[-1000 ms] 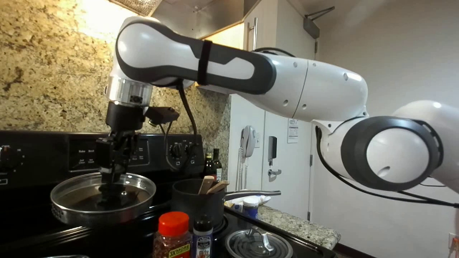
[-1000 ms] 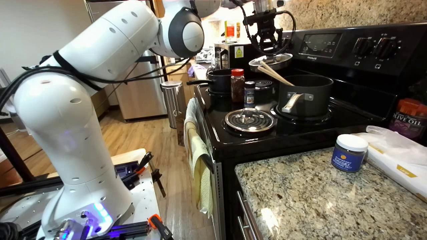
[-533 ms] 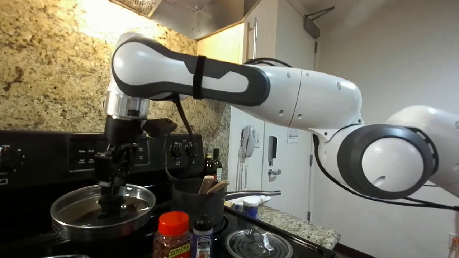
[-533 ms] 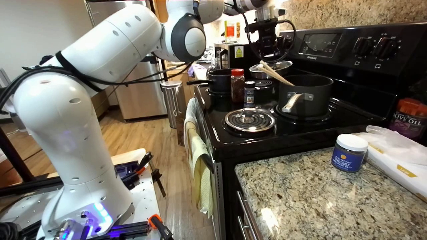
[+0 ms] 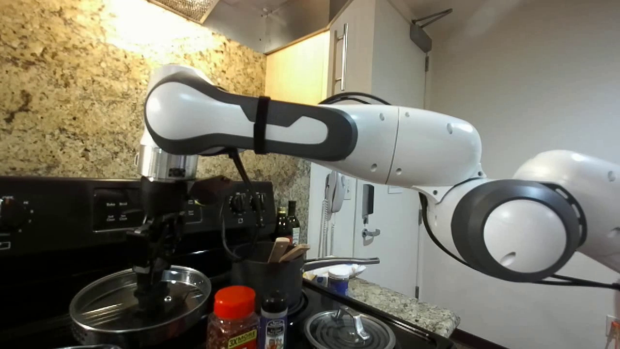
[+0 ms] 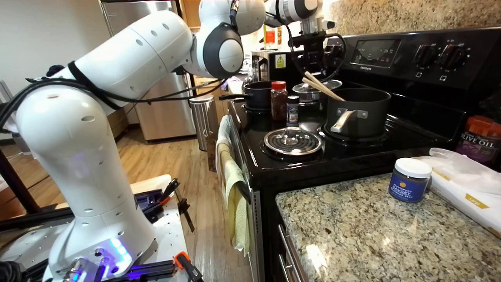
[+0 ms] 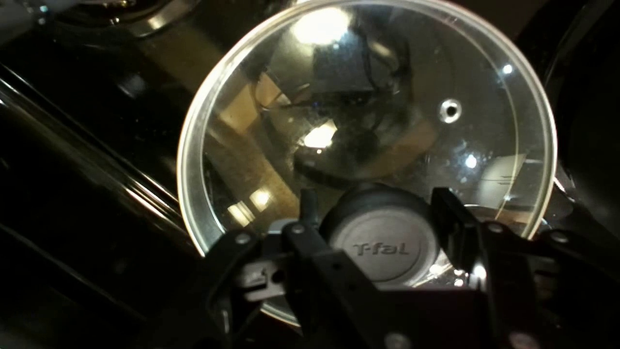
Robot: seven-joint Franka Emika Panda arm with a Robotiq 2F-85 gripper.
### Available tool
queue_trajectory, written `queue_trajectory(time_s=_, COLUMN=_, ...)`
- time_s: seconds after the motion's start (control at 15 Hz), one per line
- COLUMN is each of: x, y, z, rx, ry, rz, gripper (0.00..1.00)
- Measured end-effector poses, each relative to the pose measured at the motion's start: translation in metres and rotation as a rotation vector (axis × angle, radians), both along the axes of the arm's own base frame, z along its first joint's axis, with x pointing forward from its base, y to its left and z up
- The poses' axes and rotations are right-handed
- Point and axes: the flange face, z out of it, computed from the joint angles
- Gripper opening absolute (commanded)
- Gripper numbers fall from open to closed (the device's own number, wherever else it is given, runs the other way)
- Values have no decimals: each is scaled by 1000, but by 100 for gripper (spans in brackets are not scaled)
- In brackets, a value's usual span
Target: Remove the lid from the pot on the left side of the stove
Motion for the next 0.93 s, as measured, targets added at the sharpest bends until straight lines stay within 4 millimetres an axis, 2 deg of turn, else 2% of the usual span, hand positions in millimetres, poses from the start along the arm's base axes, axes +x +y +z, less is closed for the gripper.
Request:
queue_trajectory(time_s=0.27, x=9, y=-7, z=-35, rx=-7, ry=23, rz=-9, gripper=34)
queue_trajectory(time_s=0.53, x=21, y=-14, z=-81, rx=-8, ry=20, rz=-18, gripper=34)
queue_trajectory(time_s=0.8, x=28, y=-23, z=-83, rx=2, ry=-18, rz=-27, gripper=34)
queue_trajectory(time_s=0.87, x=30, y=-24, z=-84, rx=4, ry=-25, rz=-29, gripper=84)
queue_trajectory(time_s=0.93, x=31, y=-26, z=-84, rx=5, ry=-32, rz=-31, gripper=86)
